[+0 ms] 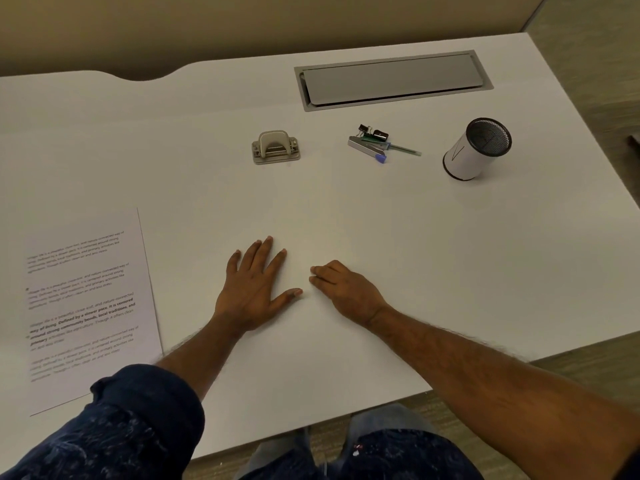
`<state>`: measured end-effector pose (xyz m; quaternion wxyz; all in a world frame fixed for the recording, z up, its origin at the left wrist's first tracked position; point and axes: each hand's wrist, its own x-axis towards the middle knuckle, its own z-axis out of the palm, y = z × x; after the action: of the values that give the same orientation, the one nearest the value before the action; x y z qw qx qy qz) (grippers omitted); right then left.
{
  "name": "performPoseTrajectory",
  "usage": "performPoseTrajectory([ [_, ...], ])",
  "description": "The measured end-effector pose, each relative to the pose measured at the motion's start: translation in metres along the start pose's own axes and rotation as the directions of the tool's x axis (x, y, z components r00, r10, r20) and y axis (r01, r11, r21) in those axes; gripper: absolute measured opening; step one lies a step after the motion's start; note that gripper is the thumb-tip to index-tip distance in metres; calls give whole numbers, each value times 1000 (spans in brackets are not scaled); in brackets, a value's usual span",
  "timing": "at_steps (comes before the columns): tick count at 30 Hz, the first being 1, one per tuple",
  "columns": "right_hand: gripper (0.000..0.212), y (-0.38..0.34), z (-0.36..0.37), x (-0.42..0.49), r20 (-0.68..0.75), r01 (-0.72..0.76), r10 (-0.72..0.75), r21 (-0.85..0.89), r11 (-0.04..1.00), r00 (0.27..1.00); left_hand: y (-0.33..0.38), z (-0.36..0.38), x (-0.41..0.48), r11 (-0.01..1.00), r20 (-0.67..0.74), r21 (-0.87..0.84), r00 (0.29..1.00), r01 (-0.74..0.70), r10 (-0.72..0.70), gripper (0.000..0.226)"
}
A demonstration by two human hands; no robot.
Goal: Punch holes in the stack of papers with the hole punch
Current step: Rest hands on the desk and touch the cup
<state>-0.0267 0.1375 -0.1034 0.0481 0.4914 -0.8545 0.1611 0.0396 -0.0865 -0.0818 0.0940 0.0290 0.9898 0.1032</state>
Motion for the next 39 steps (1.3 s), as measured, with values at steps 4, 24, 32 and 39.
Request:
performPoseTrajectory([
  [4,21,1,-3,7,-6,35,-35,-30,999,999,0,1,2,1000,-22,11,1000,0,0,86],
  [24,20,3,-18,37,122,-411,395,353,840,911,3,-9,6,1000,-29,3,1000,0,0,78],
  [32,16,12,-43,29,385,-679,743,724,125,547,9,-13,7,1000,-28,4,999,-30,31,74],
  [39,16,17,-59,22,519,-516,730,814,-265,445,22,-23,19,999,-15,15,999,-44,45,74],
])
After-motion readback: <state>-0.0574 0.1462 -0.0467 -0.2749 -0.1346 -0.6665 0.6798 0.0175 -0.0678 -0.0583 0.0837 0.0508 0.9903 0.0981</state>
